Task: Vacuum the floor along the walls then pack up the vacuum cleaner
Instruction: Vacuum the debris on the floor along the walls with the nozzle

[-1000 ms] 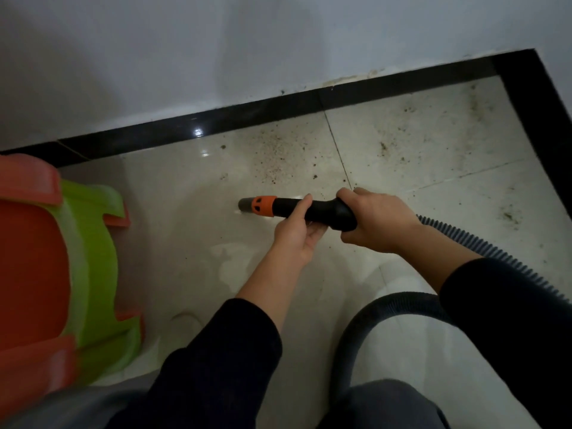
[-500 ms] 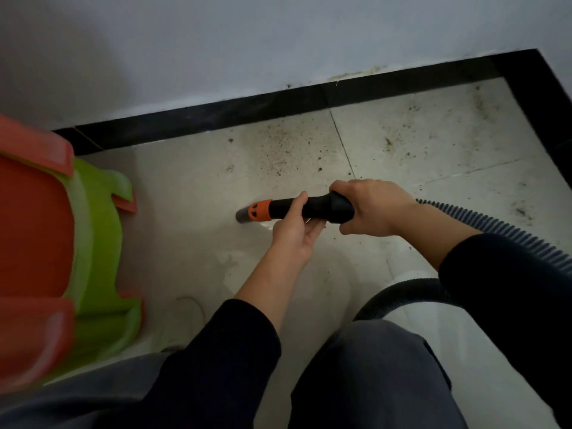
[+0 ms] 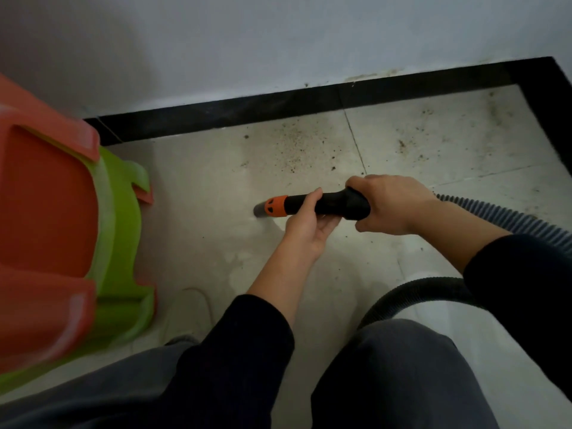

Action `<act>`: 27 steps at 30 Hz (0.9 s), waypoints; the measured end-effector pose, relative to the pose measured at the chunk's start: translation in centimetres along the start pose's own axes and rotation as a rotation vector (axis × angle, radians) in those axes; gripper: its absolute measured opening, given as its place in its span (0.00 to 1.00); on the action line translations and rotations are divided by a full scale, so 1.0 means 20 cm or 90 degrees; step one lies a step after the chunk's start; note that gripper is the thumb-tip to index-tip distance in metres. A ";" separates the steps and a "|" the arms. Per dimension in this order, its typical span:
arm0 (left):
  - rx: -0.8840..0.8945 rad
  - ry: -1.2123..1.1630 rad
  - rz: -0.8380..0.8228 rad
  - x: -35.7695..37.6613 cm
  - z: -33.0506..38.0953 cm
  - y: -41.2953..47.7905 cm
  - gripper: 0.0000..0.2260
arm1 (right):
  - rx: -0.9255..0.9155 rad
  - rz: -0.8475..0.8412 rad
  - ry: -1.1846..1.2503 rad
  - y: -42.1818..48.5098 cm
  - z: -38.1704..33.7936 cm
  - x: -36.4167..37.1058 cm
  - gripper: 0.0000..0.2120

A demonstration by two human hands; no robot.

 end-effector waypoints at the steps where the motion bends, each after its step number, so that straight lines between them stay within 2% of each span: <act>1: -0.012 0.000 -0.011 0.03 -0.03 0.00 0.14 | 0.013 -0.003 -0.005 -0.02 0.04 0.00 0.20; 13: -0.091 0.034 -0.066 0.22 -0.30 0.03 0.10 | 0.116 -0.023 -0.025 -0.20 0.31 0.06 0.19; 18: -0.099 0.052 -0.071 0.26 -0.36 0.03 0.14 | 0.139 -0.025 -0.024 -0.25 0.35 0.06 0.20; 27: -0.115 0.086 -0.078 0.30 -0.44 0.03 0.14 | 0.174 -0.024 -0.046 -0.35 0.37 0.06 0.19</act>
Point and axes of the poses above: each hand's wrist, its own y-axis towards the middle knuckle, its own x-axis out of the palm, z = x × y, the point moved 5 cm from there along y, towards the middle knuckle, and after that the axes turned 10 degrees about -y, right-handed, at the moved point
